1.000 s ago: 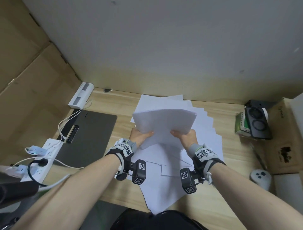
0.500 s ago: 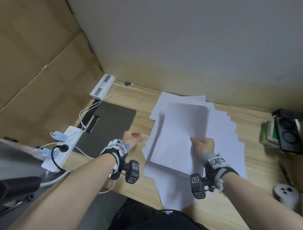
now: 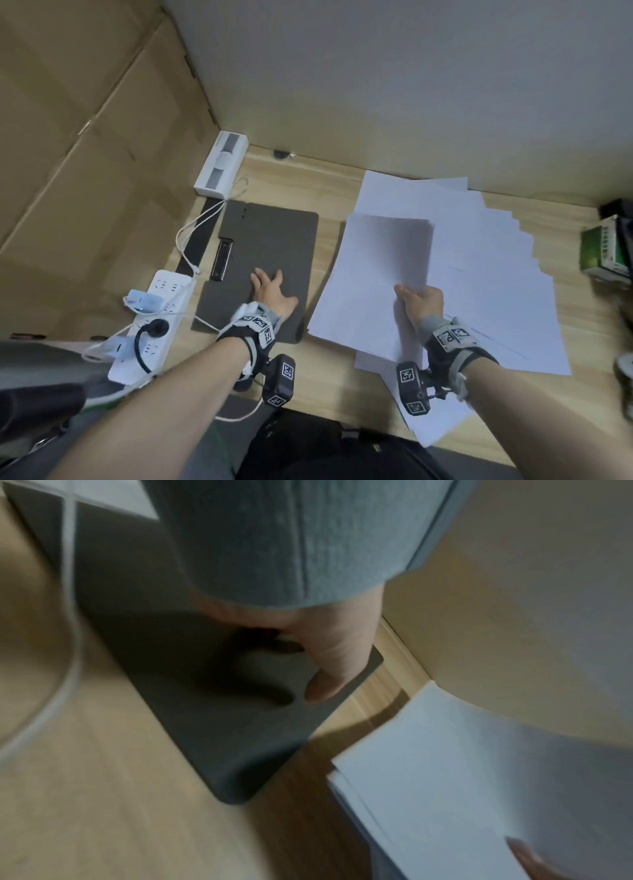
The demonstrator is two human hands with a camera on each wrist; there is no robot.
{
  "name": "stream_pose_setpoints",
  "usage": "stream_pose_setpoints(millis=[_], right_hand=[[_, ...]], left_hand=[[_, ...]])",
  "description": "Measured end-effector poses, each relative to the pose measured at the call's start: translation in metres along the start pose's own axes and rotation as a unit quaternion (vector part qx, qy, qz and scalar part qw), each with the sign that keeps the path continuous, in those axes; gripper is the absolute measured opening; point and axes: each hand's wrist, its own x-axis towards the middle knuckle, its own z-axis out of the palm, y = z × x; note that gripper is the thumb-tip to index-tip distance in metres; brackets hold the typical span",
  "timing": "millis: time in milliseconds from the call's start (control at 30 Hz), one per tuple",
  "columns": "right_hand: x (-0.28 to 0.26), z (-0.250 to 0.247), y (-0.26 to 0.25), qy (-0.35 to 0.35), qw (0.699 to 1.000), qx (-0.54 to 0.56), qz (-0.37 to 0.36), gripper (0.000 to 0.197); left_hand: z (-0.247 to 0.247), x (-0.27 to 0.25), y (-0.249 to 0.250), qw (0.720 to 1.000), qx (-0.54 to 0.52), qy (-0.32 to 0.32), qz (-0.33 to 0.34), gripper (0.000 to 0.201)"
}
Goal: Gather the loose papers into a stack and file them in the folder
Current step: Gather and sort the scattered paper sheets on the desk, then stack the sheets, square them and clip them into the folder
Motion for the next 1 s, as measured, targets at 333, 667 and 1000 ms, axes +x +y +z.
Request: stream_pose_setpoints(millis=[333,667,1000], right_hand=[[-0.012,-0.031,0.015,0.075,0.997,0.010,0.032,0.023],[0.015,-0.051,0.027,0.060,0.997,0.000,0.045,0.021],[0.032,-0.053,0.009,0.033,0.999,-0.003,0.021,0.021]], left_hand=[[0.011,0.007,0.057,0.987,0.102,-0.067,0.104,0.093],[0.038,-0.003,0.081,0.987,0.142,-0.025,0.069,0.125],[0.015,-0.018,0.120,0.992,0.081,-0.081,0.055,0.105]])
